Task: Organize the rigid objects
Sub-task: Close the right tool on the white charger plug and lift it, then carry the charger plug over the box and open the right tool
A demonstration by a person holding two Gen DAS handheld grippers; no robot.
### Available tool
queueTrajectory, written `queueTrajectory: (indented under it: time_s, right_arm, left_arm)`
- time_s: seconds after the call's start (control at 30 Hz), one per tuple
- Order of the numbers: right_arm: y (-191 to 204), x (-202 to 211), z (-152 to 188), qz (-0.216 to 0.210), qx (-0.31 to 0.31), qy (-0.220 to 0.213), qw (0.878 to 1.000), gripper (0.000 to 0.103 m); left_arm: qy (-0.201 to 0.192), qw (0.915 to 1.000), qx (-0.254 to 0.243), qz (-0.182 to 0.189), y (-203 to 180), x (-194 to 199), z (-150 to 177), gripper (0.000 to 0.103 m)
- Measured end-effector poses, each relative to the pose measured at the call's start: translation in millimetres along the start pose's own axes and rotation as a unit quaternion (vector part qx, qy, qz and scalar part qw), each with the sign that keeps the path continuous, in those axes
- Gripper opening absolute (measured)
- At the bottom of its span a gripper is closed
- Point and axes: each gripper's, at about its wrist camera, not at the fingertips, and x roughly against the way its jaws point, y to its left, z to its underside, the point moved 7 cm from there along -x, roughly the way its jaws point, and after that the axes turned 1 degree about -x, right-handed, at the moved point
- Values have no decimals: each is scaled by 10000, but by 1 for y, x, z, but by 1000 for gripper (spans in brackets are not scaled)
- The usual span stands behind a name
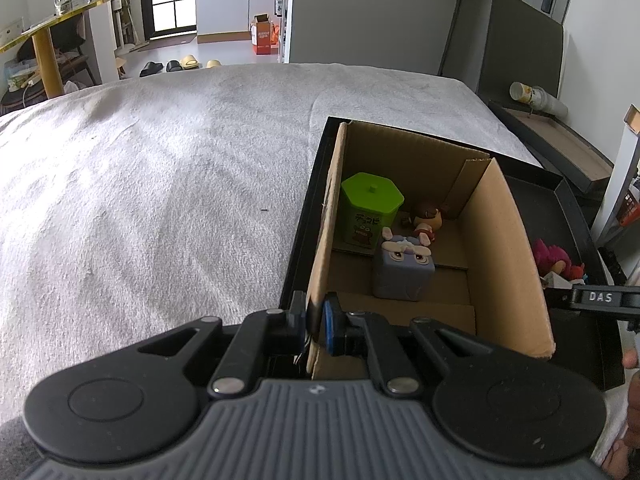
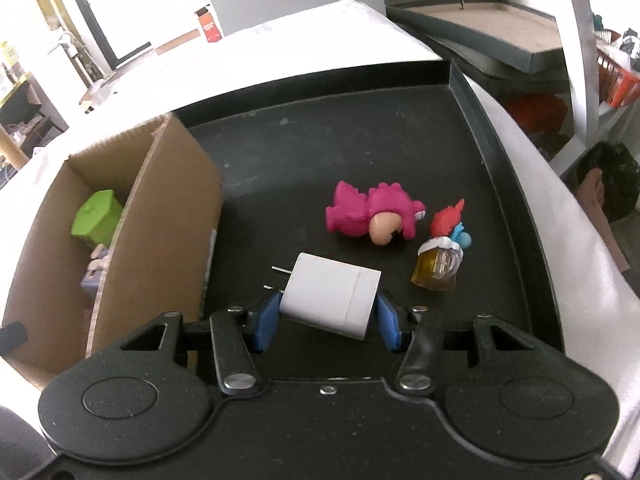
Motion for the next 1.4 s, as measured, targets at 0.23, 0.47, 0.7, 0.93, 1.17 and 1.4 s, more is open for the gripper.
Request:
queueTrajectory:
  time_s: [0.23, 0.47, 0.7, 0.93, 1.17, 1.4]
  right_arm:
    - [4, 18, -6, -99, 72, -117, 9999, 50]
    - [20, 40, -12, -247, 292, -300, 9988, 50]
    - [37, 57, -22, -439, 572, -509, 9961, 50]
    - [55, 68, -28, -497, 788, -627, 9937, 50]
    - [76, 72, -33, -743, 810, -576, 9923, 50]
    - [100, 69, -36, -702, 1026, -599, 9904, 50]
  left_arm:
    - [-20, 10000, 16, 9, 0, 1, 0, 8]
    - [-51, 10000, 6, 15, -2, 2, -1, 8]
    - [-68, 9999, 87, 65, 0, 2, 0, 8]
    - [-126, 9998, 109, 140, 1, 2, 0, 8]
    - [-149, 9992, 253, 276, 5, 2, 0, 8]
    - [-172, 9983, 373, 405, 8, 2, 0, 9]
